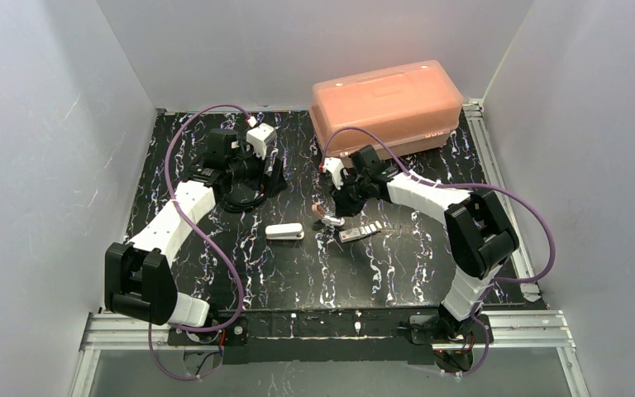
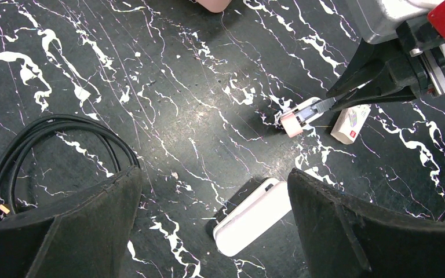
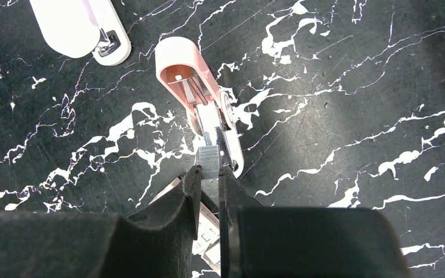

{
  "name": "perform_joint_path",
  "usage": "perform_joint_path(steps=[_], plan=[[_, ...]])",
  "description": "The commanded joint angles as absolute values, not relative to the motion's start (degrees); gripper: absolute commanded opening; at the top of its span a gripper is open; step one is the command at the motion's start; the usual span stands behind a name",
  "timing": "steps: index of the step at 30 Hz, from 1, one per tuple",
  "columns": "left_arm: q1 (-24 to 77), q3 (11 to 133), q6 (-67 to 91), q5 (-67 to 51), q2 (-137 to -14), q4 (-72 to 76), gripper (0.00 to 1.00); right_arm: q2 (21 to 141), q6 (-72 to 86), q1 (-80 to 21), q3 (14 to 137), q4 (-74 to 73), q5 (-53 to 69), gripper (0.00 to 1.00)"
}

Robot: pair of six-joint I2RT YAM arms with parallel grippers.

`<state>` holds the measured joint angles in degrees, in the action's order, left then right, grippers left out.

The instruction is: Load the staples into the stapler

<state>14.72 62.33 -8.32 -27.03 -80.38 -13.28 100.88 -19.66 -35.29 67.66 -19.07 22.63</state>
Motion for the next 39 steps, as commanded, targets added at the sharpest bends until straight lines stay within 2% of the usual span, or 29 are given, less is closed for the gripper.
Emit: perform_joint_path(steps=[1,39], plan=[[14.40,62.27,-8.67,-28.21,-78.66,-13.11,0.94,100.93,-18.91,-35.68,67.41,-17.67,22.61,0.14],[14.41,62.23,-8.70,-28.30,-78.66,-13.30,0.95,103.41,-18.13,-36.30,67.80,-17.80,21.40,0.14]])
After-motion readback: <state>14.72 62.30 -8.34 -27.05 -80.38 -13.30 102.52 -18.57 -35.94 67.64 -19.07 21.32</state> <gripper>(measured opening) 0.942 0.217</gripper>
